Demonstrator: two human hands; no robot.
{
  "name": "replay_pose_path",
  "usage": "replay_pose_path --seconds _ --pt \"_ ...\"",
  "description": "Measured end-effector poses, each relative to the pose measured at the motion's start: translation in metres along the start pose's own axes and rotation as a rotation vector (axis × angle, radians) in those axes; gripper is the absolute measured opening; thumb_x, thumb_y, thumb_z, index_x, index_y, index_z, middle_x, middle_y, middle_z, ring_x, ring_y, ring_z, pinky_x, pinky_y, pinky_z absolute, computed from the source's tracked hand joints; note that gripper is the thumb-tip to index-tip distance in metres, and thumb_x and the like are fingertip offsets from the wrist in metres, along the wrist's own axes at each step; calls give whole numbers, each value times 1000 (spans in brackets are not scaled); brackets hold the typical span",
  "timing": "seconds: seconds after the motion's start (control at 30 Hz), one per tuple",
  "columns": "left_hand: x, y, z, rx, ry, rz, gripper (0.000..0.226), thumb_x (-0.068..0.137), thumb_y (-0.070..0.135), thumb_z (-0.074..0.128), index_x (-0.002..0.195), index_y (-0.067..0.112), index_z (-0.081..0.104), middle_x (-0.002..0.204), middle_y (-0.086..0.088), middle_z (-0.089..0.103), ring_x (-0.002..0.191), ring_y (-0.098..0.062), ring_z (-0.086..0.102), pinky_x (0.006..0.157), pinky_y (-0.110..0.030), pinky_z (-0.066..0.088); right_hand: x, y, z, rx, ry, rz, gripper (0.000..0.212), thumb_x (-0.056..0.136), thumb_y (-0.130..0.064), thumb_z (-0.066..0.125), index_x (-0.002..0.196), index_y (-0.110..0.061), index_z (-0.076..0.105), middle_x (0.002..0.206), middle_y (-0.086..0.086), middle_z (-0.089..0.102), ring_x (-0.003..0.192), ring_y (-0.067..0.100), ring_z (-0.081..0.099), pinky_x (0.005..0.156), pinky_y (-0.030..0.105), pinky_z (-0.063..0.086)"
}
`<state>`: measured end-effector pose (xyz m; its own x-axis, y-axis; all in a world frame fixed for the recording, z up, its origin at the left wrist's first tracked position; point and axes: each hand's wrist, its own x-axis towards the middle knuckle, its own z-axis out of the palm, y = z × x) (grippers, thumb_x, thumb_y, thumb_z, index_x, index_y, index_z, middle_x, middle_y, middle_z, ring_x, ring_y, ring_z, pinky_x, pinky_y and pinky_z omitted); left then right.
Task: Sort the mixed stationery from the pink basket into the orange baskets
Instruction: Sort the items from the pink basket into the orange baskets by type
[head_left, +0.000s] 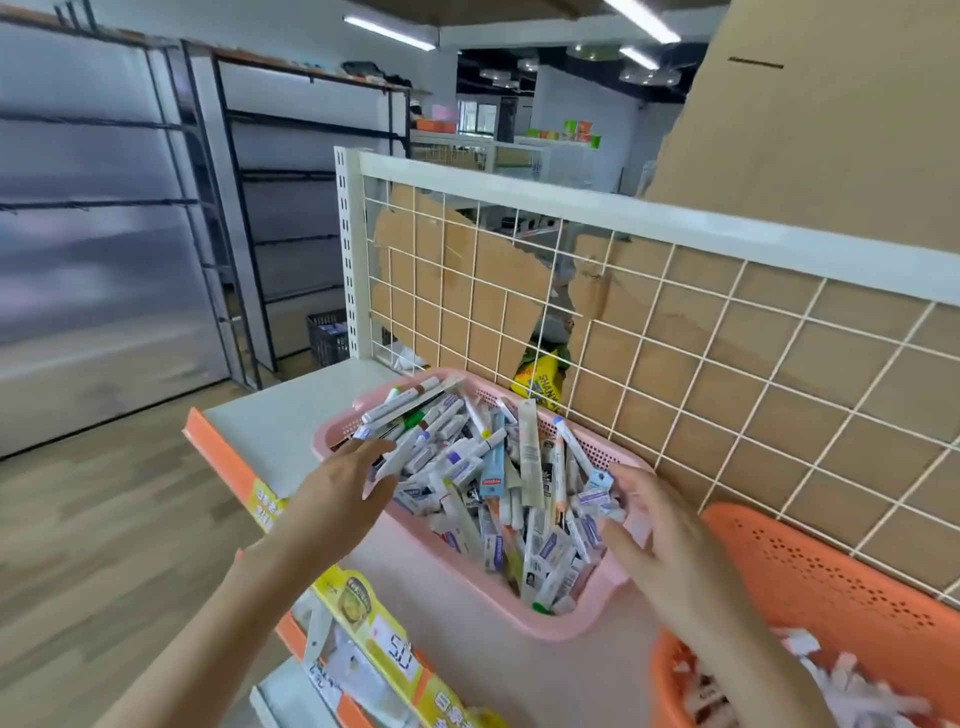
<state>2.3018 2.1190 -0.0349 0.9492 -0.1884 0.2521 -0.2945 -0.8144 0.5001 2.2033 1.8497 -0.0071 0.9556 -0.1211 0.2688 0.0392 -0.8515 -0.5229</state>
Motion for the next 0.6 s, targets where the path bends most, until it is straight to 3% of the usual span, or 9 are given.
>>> replay_pose_path --seconds 0.13,0.3,0.4,0.5,0.6 --pt "43 3 9 63 -84 49 38 96 24 47 133 18 49 134 -3 52 112 -21 55 88 -25 39 16 -9 8 -32 -3 33 47 90 -34 56 134 -32 41 130 -15 50 117 9 51 93 25 40" --pt "87 -2 16 148 -233 156 37 97 27 45 134 21 48 133 -1 53 102 -16 60 80 -20 41 35 -27 26 -37 0 126 49 93 -37 51 139 -34 33 138 -18 40 118 4 46 95 22 36" --pt "107 -10 25 160 -287 221 33 96 28 48 126 16 53 122 -4 60 101 -17 60 83 -24 45 48 -38 39 -38 40 156 48 93 -36 51 138 -35 34 138 -16 41 117 4 43 98 27 36" --pt "124 -13 39 166 -293 229 33 95 37 47 119 15 55 110 -5 63 89 -18 60 78 -28 48 60 -49 53 -124 48 210 47 95 -37 47 139 -36 31 138 -18 39 128 3 33 98 21 26" --pt "139 -16 52 274 -266 275 36 97 39 40 119 13 52 115 -7 60 99 -22 60 81 -32 49 73 -59 71 -105 26 254 48 96 -35 47 140 -33 31 143 -14 38 129 6 39 100 24 31"
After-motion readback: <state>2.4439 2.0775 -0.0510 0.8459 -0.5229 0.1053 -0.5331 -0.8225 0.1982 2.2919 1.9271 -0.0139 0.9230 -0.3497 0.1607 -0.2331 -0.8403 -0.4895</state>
